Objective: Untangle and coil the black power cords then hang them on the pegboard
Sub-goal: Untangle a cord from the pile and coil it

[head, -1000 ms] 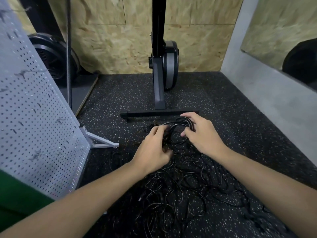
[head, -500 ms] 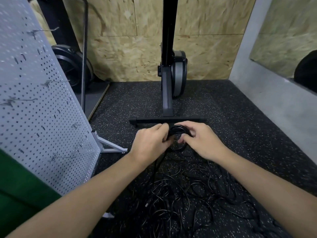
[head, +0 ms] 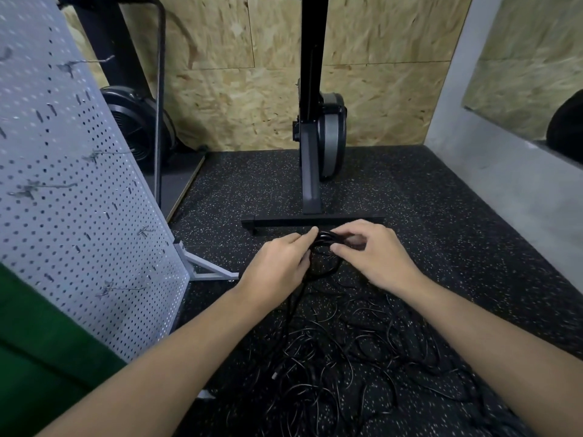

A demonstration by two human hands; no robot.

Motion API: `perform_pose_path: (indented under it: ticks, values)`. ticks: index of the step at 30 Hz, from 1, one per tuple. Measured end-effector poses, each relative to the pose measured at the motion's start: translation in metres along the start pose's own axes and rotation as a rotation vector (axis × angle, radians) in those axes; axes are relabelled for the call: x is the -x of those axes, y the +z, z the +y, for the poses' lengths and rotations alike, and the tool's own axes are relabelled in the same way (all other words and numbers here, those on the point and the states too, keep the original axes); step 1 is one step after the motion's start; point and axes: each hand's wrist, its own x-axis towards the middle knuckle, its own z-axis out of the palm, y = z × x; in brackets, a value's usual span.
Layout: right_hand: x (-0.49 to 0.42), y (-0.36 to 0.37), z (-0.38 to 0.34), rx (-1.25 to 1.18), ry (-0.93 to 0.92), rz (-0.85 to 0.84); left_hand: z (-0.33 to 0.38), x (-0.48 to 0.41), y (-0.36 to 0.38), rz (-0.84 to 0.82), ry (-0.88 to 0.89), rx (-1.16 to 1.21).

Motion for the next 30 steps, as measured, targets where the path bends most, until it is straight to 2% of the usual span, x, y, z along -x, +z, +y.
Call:
perform_pose_path:
  ticks: [4, 10, 15, 17, 19, 23, 27, 28, 30]
  values:
    - [-0.010, 0.001, 0.019, -0.072, 0.142, 0.027, -0.004, -0.002, 0.006, 0.065, -0.108, 0.188]
    - [-0.016, -0.007, 0.029, -0.127, 0.290, 0.156, -0.010, -0.007, 0.011, 0.066, -0.541, 0.597]
    - [-0.013, -0.019, 0.028, -0.274, 0.469, 0.165, 0.004, -0.015, 0.006, 0.230, -0.891, 1.131]
    - [-0.011, -0.021, 0.025, -0.302, 0.465, 0.162, 0.008, -0.017, 0.003, 0.248, -0.986, 1.275]
    - [-0.007, -0.022, 0.021, -0.312, 0.412, 0.117, 0.007, -0.013, 0.001, 0.140, -1.061, 1.272]
    - [-0.001, -0.021, 0.012, -0.365, 0.343, 0.087, -0.003, 0.004, 0.010, -0.263, -1.110, 1.178]
    - [0.000, -0.023, 0.006, -0.500, 0.334, 0.131, -0.003, 0.015, 0.016, -0.591, -0.920, 1.242]
    - [0.000, -0.023, 0.005, -0.514, 0.338, 0.137, -0.001, 0.018, 0.017, -0.637, -0.847, 1.173]
    - [-0.003, -0.024, 0.003, -0.538, 0.367, 0.176, 0.000, 0.021, 0.020, -0.619, -0.716, 0.954]
